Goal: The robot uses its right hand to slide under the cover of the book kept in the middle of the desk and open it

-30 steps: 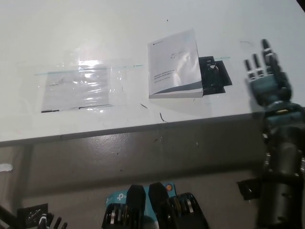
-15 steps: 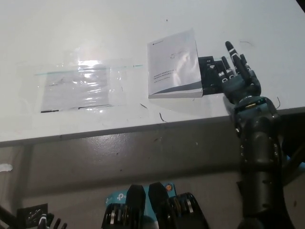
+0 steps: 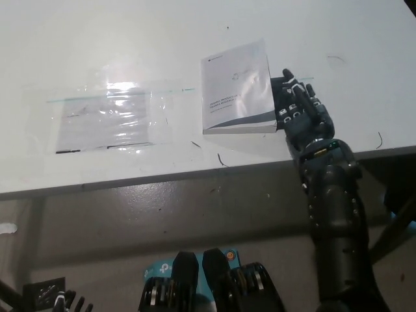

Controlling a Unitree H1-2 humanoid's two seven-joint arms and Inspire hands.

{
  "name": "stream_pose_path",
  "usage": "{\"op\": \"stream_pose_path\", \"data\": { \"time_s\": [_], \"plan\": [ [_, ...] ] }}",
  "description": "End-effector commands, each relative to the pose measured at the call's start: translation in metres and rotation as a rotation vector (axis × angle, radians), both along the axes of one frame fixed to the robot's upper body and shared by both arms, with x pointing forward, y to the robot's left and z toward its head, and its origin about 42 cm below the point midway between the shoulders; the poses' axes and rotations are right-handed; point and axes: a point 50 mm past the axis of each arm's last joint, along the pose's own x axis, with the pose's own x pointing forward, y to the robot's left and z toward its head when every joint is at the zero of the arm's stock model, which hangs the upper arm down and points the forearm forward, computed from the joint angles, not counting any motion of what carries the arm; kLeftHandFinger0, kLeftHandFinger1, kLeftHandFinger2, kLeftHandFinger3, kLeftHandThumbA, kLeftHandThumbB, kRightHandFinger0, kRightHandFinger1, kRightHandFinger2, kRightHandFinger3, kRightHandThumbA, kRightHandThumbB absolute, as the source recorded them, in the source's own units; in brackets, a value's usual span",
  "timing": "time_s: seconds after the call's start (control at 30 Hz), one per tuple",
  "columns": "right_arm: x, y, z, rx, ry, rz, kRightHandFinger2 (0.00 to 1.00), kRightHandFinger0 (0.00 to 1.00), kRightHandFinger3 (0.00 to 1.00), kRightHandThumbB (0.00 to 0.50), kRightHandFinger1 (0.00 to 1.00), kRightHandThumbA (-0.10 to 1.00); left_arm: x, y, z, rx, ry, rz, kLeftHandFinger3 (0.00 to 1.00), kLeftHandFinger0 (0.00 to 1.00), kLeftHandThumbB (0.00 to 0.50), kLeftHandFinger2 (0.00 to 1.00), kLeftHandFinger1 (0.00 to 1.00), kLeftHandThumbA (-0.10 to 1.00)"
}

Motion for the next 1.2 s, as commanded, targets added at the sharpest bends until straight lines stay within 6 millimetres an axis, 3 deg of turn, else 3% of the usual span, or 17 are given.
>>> {"op": "stream_pose_path", "data": {
  "time_s": [0.0, 0.07, 0.17, 0.4, 0.53, 0.6, 0.67, 0.83, 0.93, 0.97, 1.03, 1.17],
  "plan": [
    [0.007, 0.012, 0.017, -0.031, -0.093, 0.014, 0.88, 0.83, 1.00, 0.146, 0.87, 1.00, 0.006, 0.003, 0.006, 0.018, -0.032, -0.002, 1.00, 0.97, 0.105, 0.89, 0.93, 0.98],
    [0.006, 0.015, 0.012, -0.020, -0.083, 0.020, 0.88, 0.86, 1.00, 0.140, 0.89, 1.00, 0.006, 0.002, 0.006, 0.019, -0.026, 0.000, 1.00, 0.97, 0.111, 0.90, 0.93, 0.99],
    [0.004, 0.022, 0.006, -0.011, -0.090, 0.043, 0.97, 0.94, 1.00, 0.144, 0.94, 1.00, 0.006, 0.003, 0.005, 0.015, -0.028, 0.000, 1.00, 0.97, 0.116, 0.90, 0.92, 0.99],
    [0.003, 0.033, 0.006, -0.021, -0.103, 0.070, 1.00, 0.98, 1.00, 0.150, 0.97, 1.00, 0.008, 0.005, 0.006, 0.010, -0.032, 0.005, 1.00, 0.97, 0.113, 0.88, 0.92, 0.98],
    [0.005, 0.039, 0.008, -0.053, -0.095, 0.086, 0.97, 0.95, 1.00, 0.145, 0.95, 1.00, 0.010, 0.001, 0.006, 0.010, -0.027, -0.001, 1.00, 0.97, 0.128, 0.89, 0.92, 0.98],
    [0.005, 0.045, 0.010, -0.064, -0.083, 0.094, 0.90, 0.88, 1.00, 0.142, 0.87, 1.00, 0.010, 0.001, 0.005, 0.010, -0.026, -0.005, 1.00, 0.97, 0.119, 0.89, 0.92, 0.99],
    [0.007, 0.052, 0.011, -0.091, -0.082, 0.109, 0.89, 0.84, 1.00, 0.125, 0.85, 1.00, 0.009, -0.001, 0.005, 0.007, -0.029, -0.009, 1.00, 0.96, 0.123, 0.87, 0.92, 0.98],
    [0.011, 0.069, 0.023, -0.161, -0.126, 0.170, 0.88, 0.86, 1.00, 0.113, 0.86, 1.00, 0.008, -0.001, 0.004, 0.008, -0.025, -0.013, 0.99, 0.97, 0.118, 0.88, 0.92, 1.00],
    [0.012, 0.073, 0.028, -0.253, -0.166, 0.195, 0.86, 0.79, 1.00, 0.112, 0.83, 1.00, 0.009, -0.001, 0.003, 0.009, -0.034, -0.021, 1.00, 0.98, 0.119, 0.89, 0.93, 1.00],
    [0.014, 0.081, 0.035, -0.312, -0.186, 0.235, 0.81, 0.69, 1.00, 0.113, 0.78, 1.00, 0.009, -0.001, 0.004, 0.013, -0.026, -0.016, 1.00, 0.97, 0.129, 0.88, 0.93, 0.99],
    [0.016, 0.088, 0.041, -0.328, -0.178, 0.269, 0.80, 0.74, 1.00, 0.105, 0.77, 1.00, 0.009, -0.001, 0.006, 0.012, -0.027, -0.015, 1.00, 0.95, 0.127, 0.88, 0.93, 0.99],
    [0.017, 0.096, 0.049, -0.382, -0.188, 0.326, 0.78, 0.74, 0.99, 0.106, 0.75, 1.00, 0.010, 0.001, 0.007, 0.021, -0.031, -0.022, 1.00, 0.96, 0.123, 0.90, 0.92, 1.00]
  ]
}}
